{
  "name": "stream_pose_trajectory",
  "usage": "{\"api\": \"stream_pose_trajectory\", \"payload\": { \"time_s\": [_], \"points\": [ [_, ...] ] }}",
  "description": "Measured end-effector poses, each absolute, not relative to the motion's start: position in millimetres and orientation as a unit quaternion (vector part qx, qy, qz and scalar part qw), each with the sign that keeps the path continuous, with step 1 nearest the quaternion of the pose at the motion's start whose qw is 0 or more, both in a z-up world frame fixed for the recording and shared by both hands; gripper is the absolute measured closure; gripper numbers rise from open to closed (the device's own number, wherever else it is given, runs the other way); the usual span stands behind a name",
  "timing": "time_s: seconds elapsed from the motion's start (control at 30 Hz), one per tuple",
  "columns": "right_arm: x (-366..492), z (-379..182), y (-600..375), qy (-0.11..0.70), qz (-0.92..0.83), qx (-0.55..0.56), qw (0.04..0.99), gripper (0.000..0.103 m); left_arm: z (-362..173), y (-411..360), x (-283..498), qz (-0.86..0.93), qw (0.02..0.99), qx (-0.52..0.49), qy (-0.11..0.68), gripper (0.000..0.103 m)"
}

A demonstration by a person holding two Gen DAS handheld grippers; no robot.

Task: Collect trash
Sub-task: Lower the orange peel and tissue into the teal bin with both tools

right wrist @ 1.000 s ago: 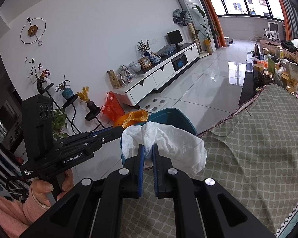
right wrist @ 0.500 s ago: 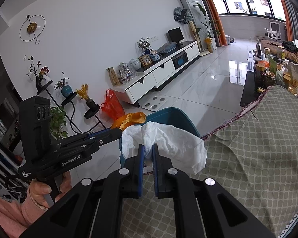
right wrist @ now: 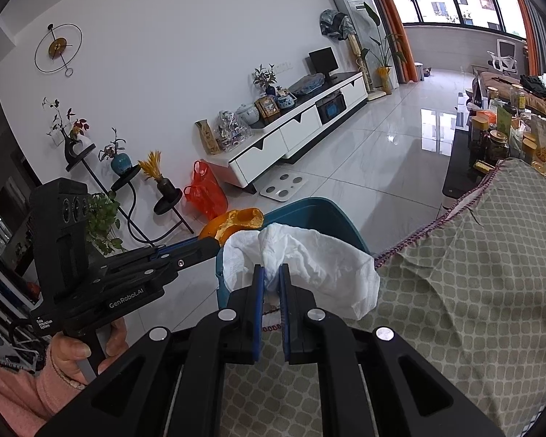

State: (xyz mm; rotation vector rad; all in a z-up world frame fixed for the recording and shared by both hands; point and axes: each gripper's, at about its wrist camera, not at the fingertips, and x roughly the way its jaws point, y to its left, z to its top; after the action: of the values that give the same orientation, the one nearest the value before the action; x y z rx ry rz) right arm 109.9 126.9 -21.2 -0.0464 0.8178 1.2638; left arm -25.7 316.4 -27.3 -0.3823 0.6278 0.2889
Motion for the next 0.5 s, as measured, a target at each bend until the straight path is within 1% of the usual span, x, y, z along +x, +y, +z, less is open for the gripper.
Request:
{"api": "stream_pose_trajectory", "payload": {
  "time_s": [0.5],
  "points": [
    [115.4, -29.3, 136.4, 0.377, 0.576, -0.032, 0.725, 0.094, -34.8, 324.5, -23.4, 0.151, 0.919, -0.191, 0.311, 0.088]
  ]
}}
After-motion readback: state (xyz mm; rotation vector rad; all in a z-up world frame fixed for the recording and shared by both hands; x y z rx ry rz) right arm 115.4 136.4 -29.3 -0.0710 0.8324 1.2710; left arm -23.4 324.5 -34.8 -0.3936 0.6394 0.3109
